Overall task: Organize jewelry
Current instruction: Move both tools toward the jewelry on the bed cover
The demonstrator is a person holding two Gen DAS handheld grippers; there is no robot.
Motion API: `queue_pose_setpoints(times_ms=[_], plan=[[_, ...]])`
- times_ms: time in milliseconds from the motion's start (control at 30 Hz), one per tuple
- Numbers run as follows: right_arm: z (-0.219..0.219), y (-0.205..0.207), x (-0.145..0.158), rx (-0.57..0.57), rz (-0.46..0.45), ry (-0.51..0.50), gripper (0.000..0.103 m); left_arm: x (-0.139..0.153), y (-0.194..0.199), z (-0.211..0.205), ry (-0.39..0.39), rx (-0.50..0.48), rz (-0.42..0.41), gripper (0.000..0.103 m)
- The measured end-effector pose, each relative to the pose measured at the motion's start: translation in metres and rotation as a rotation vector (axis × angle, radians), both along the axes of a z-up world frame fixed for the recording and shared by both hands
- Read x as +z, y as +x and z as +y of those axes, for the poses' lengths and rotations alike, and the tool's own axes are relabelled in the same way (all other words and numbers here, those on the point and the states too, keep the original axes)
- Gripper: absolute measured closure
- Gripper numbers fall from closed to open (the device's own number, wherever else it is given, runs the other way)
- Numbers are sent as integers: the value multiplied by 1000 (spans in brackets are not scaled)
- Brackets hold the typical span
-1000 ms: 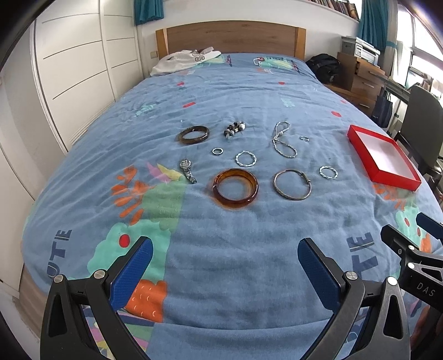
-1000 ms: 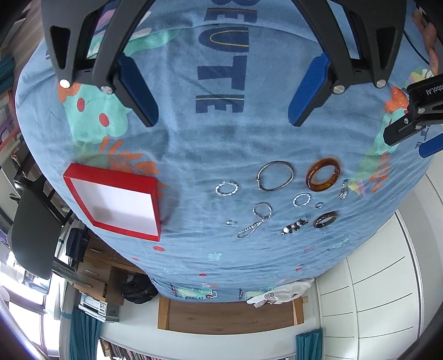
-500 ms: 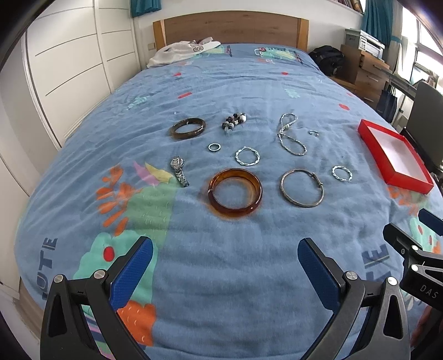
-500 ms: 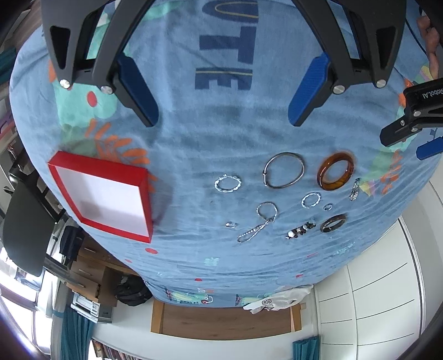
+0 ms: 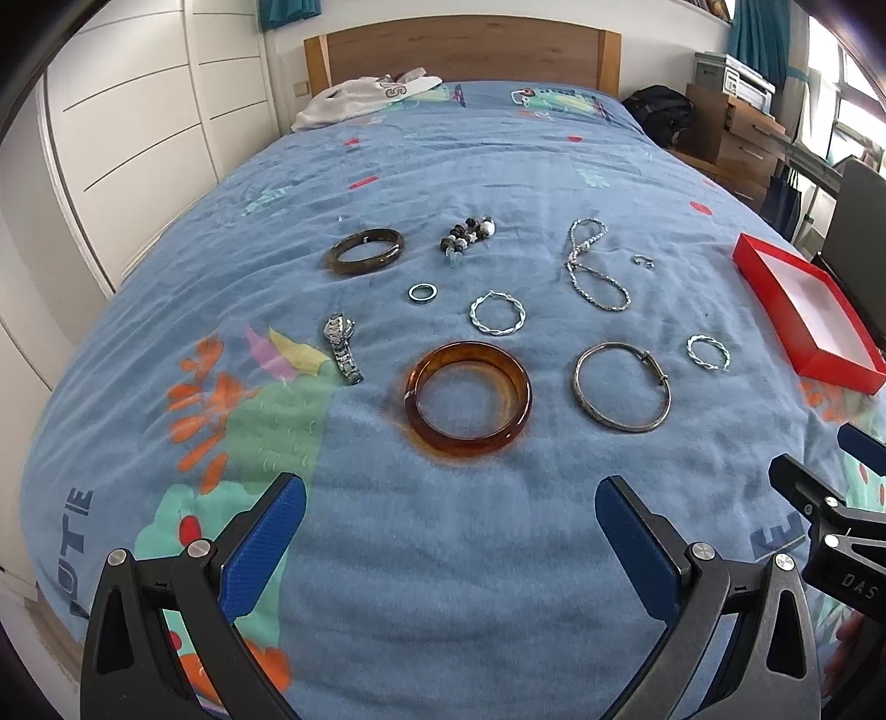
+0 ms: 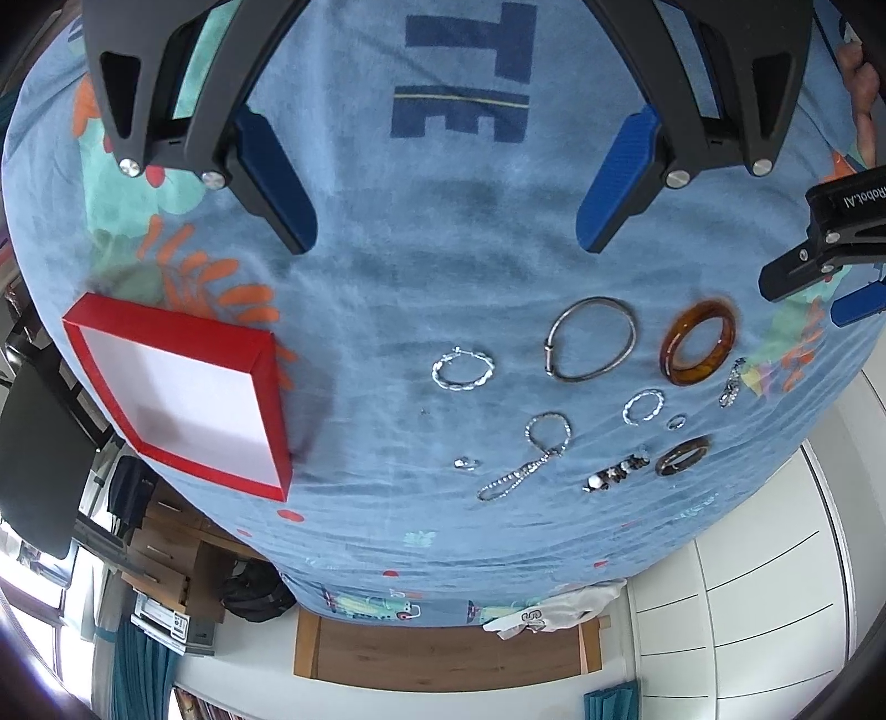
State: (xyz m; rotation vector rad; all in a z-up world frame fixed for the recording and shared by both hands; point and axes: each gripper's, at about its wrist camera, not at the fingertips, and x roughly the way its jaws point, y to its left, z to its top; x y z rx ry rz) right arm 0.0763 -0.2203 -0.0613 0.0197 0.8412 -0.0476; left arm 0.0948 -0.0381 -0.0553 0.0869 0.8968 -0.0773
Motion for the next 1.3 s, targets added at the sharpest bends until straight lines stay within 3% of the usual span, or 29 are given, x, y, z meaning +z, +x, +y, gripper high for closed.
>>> queue_pose_setpoints(times_ms=[533, 1300], plan=[[-4, 19, -22, 9, 41, 12, 7, -21, 20, -7, 11, -9, 41, 1], [-7, 24, -24, 1, 55, 25, 7, -27, 19, -15, 30, -26, 60, 1]])
